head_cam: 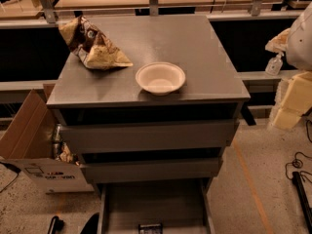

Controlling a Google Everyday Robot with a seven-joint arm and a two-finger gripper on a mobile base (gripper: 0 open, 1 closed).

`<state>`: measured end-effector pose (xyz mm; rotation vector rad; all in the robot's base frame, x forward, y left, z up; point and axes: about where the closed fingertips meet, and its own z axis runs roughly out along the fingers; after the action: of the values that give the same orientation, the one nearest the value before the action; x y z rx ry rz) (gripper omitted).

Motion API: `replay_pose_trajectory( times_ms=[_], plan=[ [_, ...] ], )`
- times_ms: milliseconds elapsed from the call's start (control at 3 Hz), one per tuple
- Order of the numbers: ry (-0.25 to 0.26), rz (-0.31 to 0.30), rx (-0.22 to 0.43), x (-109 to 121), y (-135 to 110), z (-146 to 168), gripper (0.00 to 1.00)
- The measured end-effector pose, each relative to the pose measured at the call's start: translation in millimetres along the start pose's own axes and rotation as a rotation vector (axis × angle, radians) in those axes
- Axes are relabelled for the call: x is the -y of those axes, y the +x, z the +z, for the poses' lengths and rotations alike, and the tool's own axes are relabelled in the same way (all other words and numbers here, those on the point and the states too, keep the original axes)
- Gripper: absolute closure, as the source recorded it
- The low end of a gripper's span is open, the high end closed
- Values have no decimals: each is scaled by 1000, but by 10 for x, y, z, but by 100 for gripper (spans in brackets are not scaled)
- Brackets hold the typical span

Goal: Pick rxbar blueberry from bottom drawer and place on counter

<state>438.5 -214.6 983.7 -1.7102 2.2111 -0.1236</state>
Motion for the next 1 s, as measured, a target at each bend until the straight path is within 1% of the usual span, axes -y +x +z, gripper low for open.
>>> replay_pose_trajectory(
  times_ms=[333,667,1000],
  plan=[
    [0,0,0,0,0,0,0],
    [-5,-46,7,-60,-105,300,0],
    [-43,-147,51,-303,-269,1012,0]
  ],
)
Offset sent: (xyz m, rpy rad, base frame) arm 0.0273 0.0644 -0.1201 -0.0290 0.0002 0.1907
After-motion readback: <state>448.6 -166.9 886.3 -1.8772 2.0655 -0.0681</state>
